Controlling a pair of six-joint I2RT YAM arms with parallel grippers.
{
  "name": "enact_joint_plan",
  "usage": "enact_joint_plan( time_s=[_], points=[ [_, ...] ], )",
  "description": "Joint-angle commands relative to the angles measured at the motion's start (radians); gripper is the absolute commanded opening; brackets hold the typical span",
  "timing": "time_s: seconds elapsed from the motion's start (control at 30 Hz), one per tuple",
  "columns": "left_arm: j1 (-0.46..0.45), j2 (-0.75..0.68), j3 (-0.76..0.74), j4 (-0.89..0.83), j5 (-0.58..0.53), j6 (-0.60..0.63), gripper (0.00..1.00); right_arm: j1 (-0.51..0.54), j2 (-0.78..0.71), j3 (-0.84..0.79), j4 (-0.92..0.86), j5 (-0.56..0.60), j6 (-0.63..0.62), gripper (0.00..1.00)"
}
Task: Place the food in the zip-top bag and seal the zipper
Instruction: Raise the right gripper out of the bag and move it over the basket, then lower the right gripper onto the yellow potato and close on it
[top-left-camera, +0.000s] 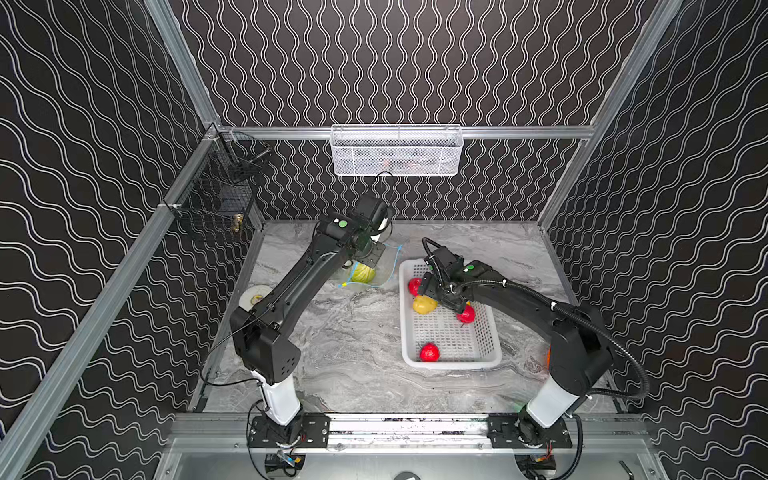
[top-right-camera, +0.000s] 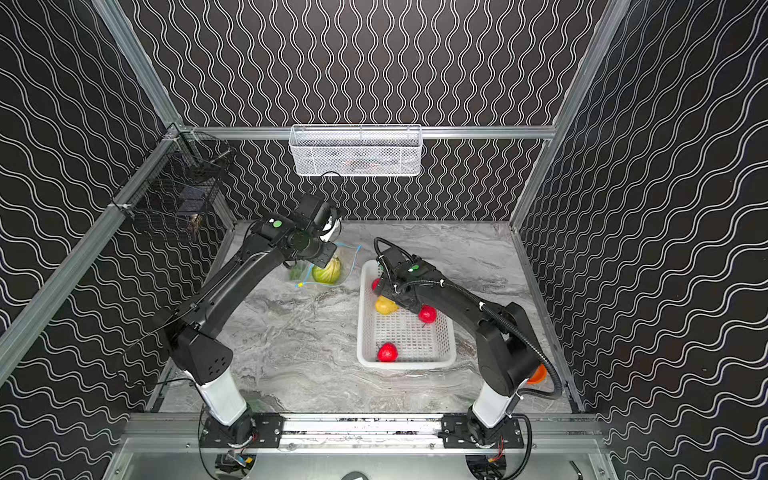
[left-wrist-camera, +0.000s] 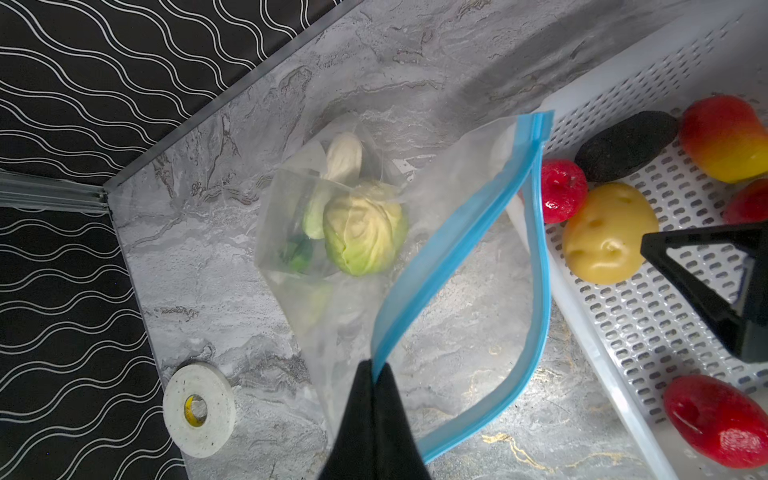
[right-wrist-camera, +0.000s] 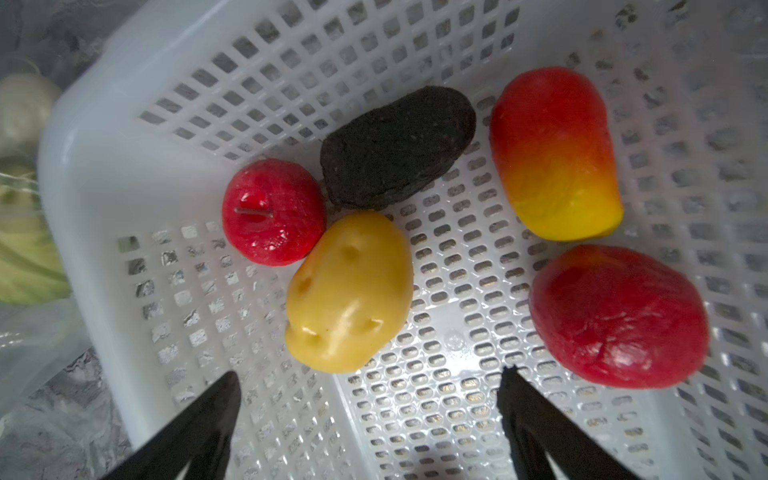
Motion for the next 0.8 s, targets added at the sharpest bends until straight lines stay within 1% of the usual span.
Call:
enact_joint_plan(
  time_s=[0.0, 0.47, 0.77],
  points=[
    [-0.001, 0.004, 0.003, 0.003, -0.006, 0.013, 0.0, 0.001, 0.011, 0.0, -0.006, 0.015, 0.032, 0.97],
    [0.0, 0.009, -0.002, 0.004, -0.003, 0.01, 0.0, 0.001, 0.09, 0.007, 0.047, -0.042, 0.045, 0.96],
    [0.0, 0.011, 0.0, 0.004, -0.015, 0.012, 0.0, -0.002, 0.166, 0.059, 0.049, -0.042, 0.052, 0.93]
  ],
)
